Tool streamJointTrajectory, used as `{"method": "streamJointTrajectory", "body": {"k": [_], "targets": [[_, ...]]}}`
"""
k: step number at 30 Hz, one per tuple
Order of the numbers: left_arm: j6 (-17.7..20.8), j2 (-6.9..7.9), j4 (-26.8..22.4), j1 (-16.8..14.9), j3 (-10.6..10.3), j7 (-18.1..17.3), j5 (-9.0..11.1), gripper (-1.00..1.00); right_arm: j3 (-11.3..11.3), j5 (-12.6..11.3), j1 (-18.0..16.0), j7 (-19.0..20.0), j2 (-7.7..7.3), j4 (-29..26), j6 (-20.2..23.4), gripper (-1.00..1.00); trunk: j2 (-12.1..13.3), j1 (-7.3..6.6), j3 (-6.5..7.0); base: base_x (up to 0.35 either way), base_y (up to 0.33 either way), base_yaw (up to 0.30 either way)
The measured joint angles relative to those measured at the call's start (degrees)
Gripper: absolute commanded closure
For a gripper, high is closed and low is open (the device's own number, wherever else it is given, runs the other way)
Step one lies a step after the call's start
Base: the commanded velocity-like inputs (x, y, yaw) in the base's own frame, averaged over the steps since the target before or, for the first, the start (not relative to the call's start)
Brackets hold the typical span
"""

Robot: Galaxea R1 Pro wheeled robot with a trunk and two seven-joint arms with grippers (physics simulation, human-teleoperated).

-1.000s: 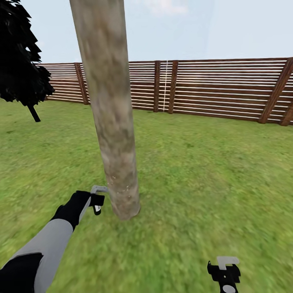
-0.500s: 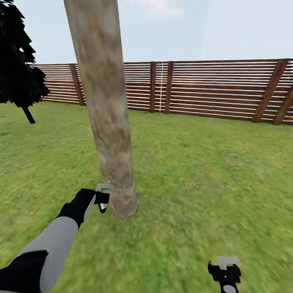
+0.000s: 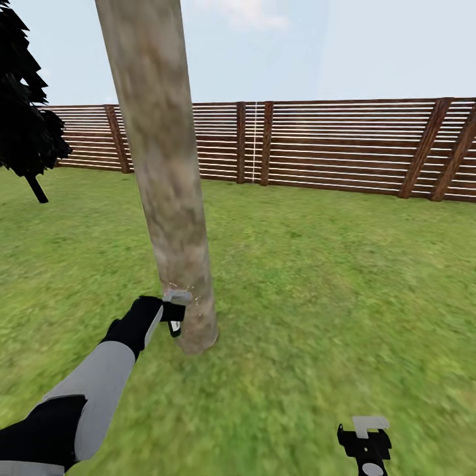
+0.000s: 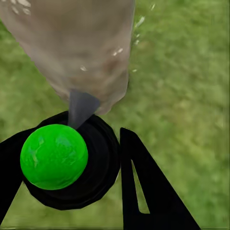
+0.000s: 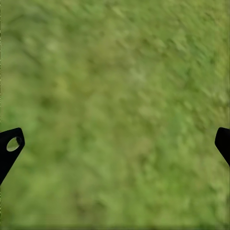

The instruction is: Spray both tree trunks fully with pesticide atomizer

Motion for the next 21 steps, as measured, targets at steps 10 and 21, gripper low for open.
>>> {"method": "streamJointTrajectory", "body": {"k": [10,21], "targets": [[1.5,2.36,-1.2,0.1,0.4,0.0,0.1,1.00,0.0,0.0,0.0,0.0,0.00,0.0,0.0,-1.00,0.0,-0.01,0.02,0.024,-0.042,0.104],[1.5,2.34,-1.9,0.2,0.4,0.3,0.0,1.00,0.0,0.1,0.0,0.0,-0.18,0.0,0.0,-1.00,0.0,0.02,0.02,-0.103,-0.241,0.003]]}}
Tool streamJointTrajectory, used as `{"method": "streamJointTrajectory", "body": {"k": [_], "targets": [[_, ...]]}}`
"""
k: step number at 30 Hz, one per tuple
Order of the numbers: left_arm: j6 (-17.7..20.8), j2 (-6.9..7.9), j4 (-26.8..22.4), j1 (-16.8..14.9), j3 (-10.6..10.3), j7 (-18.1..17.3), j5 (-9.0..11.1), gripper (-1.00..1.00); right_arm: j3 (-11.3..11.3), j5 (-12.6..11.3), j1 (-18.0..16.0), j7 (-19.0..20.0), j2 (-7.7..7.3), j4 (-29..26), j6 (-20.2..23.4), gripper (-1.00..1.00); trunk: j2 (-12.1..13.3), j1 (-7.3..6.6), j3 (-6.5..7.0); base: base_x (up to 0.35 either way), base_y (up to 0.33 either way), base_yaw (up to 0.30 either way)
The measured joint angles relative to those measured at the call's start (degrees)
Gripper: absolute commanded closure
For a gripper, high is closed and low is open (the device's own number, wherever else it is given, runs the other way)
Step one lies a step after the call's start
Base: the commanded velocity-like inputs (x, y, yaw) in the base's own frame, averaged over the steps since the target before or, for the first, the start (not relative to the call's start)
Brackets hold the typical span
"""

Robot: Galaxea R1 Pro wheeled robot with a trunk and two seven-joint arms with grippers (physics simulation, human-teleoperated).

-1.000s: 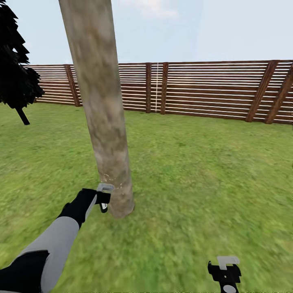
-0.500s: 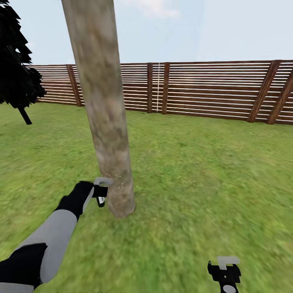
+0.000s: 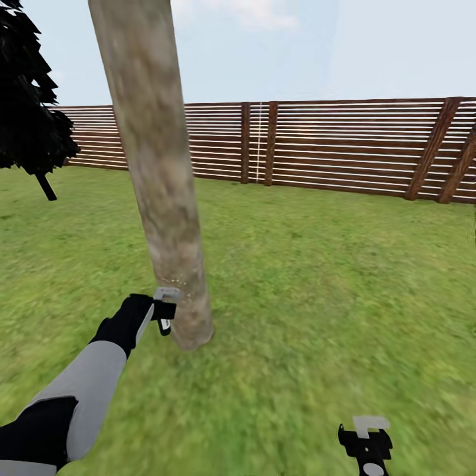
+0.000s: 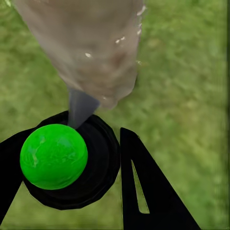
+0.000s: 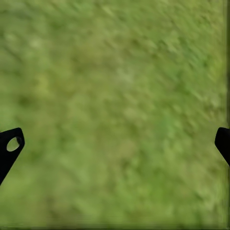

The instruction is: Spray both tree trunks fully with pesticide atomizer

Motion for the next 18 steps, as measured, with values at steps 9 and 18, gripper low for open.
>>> {"method": "streamJointTrajectory", "body": {"k": [9,18], "targets": [[0.0,0.66,0.0,0.1,0.1,0.3,-0.3,1.00,0.0,0.0,0.0,0.0,0.08,0.0,0.0,-1.00,0.0,-0.03,0.00,-0.029,-0.265,0.023],[-0.1,2.84,0.1,0.4,0.1,1.0,-0.3,1.00,0.0,0.0,0.0,0.0,0.09,0.0,0.0,-1.00,0.0,-0.05,0.00,0.199,-0.221,0.253]]}}
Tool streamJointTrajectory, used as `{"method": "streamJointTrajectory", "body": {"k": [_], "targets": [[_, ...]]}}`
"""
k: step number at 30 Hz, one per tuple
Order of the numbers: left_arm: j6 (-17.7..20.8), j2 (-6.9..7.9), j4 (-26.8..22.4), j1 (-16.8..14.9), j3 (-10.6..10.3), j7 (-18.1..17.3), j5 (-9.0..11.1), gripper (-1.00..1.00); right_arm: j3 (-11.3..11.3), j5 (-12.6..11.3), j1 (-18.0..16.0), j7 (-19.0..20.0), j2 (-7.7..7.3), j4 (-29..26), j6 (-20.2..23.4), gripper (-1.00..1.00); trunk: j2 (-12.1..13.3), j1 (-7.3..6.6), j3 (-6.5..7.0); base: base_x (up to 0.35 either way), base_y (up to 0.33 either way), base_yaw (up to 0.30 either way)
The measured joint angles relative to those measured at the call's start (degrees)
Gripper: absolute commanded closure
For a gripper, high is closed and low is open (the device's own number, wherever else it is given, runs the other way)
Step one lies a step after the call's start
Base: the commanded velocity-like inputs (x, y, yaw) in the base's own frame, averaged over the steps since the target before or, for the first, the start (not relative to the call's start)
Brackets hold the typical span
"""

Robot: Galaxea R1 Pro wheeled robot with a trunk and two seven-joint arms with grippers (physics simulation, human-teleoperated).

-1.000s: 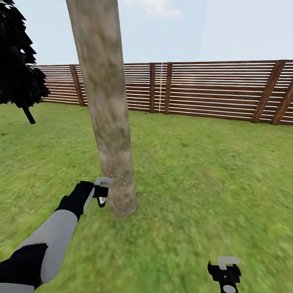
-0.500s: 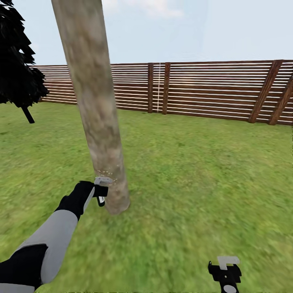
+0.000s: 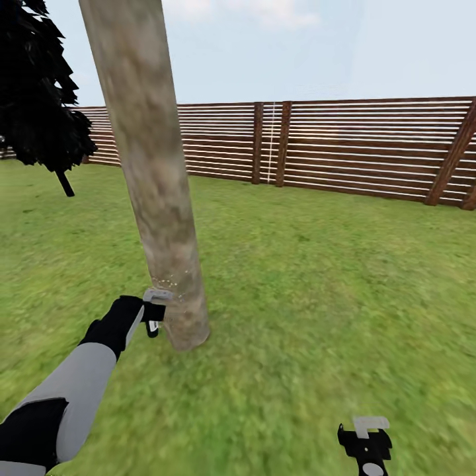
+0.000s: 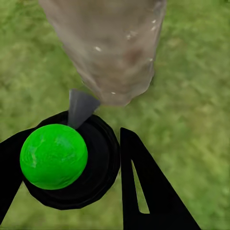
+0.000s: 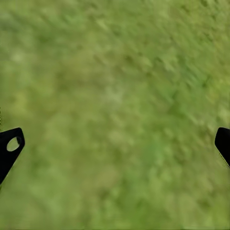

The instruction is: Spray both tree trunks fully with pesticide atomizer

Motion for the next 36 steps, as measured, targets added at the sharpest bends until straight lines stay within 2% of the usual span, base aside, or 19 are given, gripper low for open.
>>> {"method": "streamJointTrajectory", "body": {"k": [4,16,19,21,29,36], "targets": [[0.0,-0.06,0.1,0.0,-0.1,0.0,0.1,1.00,0.0,0.0,0.0,0.0,0.00,0.0,0.0,-1.00,0.0,0.01,0.00,0.154,-0.227,0.200],[-0.1,0.17,0.3,0.0,0.1,0.1,-0.1,1.00,0.0,0.0,0.0,0.0,0.00,0.0,0.0,-1.00,0.0,0.03,0.00,0.005,-0.273,0.031],[-0.1,1.18,0.6,0.2,1.0,3.1,-0.5,1.00,0.0,0.0,0.0,0.0,0.07,0.0,0.0,-1.00,0.0,0.03,0.00,0.000,-0.275,0.244],[-0.1,1.88,0.6,1.8,1.5,4.9,-0.2,1.00,0.0,0.0,0.0,0.0,0.10,0.0,0.0,-1.00,0.0,0.03,-0.01,0.000,-0.275,0.274],[-0.2,1.35,0.7,2.6,1.6,5.2,0.3,1.00,0.0,0.0,0.0,0.0,0.08,0.0,0.0,-1.00,0.0,0.02,0.00,0.009,-0.275,0.066],[-0.2,1.33,0.5,2.6,1.7,5.3,0.3,1.00,0.0,0.0,0.0,0.0,0.10,0.0,0.0,-1.00,0.0,0.00,0.00,0.158,-0.251,0.030]]}}
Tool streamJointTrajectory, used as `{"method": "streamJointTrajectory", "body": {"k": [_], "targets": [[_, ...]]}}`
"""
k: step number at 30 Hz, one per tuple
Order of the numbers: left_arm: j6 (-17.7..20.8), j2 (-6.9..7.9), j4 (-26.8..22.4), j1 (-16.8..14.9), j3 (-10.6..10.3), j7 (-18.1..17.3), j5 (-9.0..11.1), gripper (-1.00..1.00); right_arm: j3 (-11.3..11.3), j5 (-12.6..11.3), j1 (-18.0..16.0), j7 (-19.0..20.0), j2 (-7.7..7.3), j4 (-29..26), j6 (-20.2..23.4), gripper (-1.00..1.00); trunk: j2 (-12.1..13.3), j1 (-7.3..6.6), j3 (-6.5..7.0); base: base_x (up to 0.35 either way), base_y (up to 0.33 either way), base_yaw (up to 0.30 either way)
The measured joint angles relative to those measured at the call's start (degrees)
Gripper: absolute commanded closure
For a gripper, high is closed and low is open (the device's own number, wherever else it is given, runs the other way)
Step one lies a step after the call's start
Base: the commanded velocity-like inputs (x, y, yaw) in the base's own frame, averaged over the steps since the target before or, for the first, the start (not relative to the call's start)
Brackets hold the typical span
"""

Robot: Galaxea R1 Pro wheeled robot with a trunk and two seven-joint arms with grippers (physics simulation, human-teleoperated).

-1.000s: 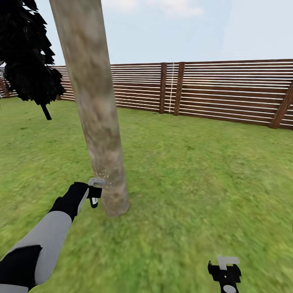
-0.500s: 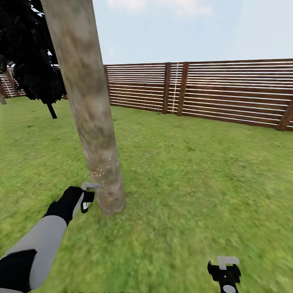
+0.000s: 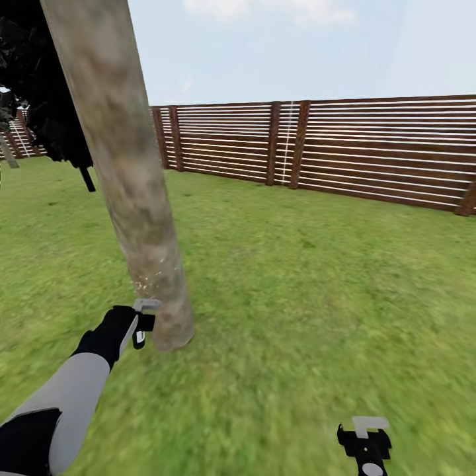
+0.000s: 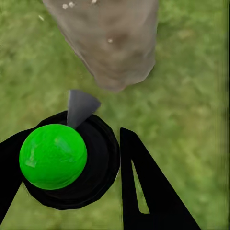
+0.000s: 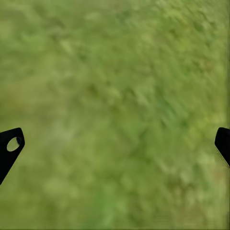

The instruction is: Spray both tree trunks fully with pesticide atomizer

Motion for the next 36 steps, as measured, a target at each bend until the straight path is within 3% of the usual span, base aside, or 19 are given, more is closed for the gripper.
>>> {"method": "streamJointTrajectory", "body": {"k": [7,18,24,36], "targets": [[-0.2,0.01,-0.3,0.0,2.5,0.1,-0.2,1.00,0.0,0.0,0.0,0.0,0.00,0.0,0.0,-1.00,0.0,0.00,0.00,0.222,-0.208,0.252],[-0.5,-0.09,0.3,2.8,2.4,0.2,-0.6,1.00,0.0,0.2,0.0,0.1,-0.03,0.1,0.0,-1.00,0.0,0.02,0.00,0.084,-0.260,0.102],[-0.5,0.28,0.4,5.8,2.7,3.9,-0.7,1.00,0.0,0.2,0.2,0.1,-0.04,0.0,0.0,-1.00,0.0,0.02,0.00,0.000,-0.276,0.031],[-0.6,-0.12,0.4,6.2,2.9,6.7,-0.4,1.00,0.0,0.3,0.3,0.1,0.16,0.0,0.0,-1.00,0.0,0.00,0.00,0.158,-0.242,0.268]]}}
